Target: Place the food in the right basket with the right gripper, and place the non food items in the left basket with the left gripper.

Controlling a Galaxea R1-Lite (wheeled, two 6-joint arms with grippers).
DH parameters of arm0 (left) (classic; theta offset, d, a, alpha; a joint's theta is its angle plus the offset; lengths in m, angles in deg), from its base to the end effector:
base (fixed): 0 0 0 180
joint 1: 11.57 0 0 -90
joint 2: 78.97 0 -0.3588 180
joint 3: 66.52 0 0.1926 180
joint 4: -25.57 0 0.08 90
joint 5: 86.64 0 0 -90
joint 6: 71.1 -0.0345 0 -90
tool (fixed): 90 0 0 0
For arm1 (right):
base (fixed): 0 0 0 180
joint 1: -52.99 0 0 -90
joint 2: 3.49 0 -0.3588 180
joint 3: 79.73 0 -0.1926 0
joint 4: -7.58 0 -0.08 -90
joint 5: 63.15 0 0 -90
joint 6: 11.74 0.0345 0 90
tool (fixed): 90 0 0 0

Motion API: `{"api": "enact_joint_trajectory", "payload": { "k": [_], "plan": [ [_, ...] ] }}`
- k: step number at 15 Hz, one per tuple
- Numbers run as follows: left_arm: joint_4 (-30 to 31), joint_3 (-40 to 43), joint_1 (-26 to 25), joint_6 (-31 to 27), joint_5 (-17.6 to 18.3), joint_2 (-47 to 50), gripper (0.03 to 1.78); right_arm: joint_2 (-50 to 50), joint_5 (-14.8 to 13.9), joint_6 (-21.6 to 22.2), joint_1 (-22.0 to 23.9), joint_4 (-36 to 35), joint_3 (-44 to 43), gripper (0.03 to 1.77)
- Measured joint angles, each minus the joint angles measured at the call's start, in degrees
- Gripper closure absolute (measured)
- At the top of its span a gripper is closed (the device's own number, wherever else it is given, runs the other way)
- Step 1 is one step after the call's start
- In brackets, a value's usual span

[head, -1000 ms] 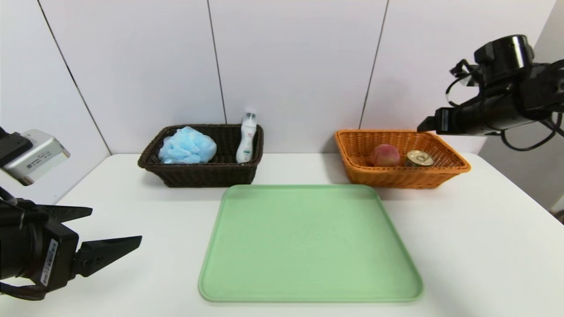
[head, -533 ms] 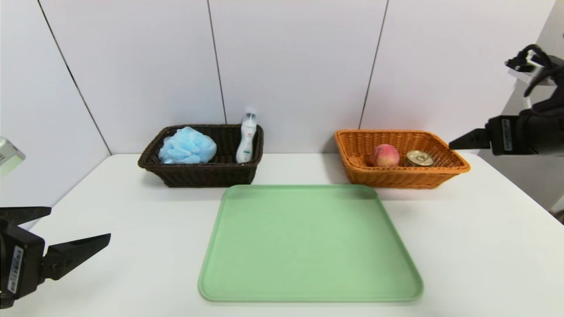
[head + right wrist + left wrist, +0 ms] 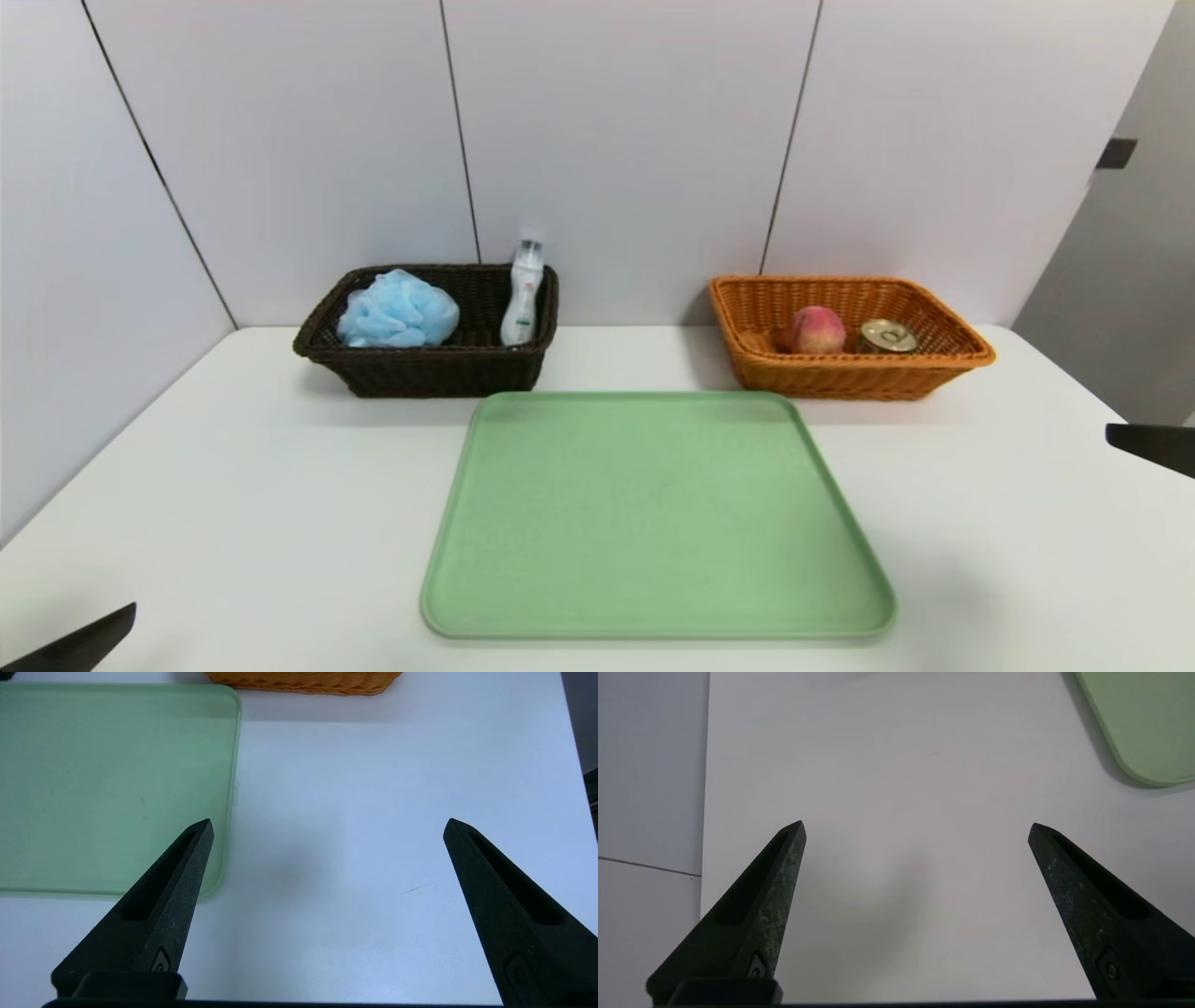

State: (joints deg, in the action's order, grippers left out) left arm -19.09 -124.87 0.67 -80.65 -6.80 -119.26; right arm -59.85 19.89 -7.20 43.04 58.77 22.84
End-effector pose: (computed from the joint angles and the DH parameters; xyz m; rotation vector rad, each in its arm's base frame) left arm 0.0124 0.0035 0.2407 0.2539 0.4520 -0.0736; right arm 0.0793 0.0097 0.3106 0.0001 0.5215 0.0303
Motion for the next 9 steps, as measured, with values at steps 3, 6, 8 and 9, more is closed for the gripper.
{"api": "enact_joint_trajectory", "payload": {
  "k": [3,6,8,9],
  "plan": [
    [-0.24,4.35,-2.66,-0.33,0.17,6.53,0.12,7.83,-0.2,0.05,-0.02,-1.0,5.0,0.11],
    [-0.55,8.39,-6.55,-0.61,0.48,12.51,0.12,14.67,-0.28,-0.06,0.74,-1.05,9.61,0.11],
    [-0.48,11.0,-8.19,-0.66,0.57,15.7,0.12,17.55,-0.21,-0.15,1.52,-1.4,11.45,0.11],
    [-0.48,12.04,-8.85,-0.67,0.59,17.05,0.12,18.49,-0.2,-0.11,1.72,-1.46,11.91,0.11]
  ]
}}
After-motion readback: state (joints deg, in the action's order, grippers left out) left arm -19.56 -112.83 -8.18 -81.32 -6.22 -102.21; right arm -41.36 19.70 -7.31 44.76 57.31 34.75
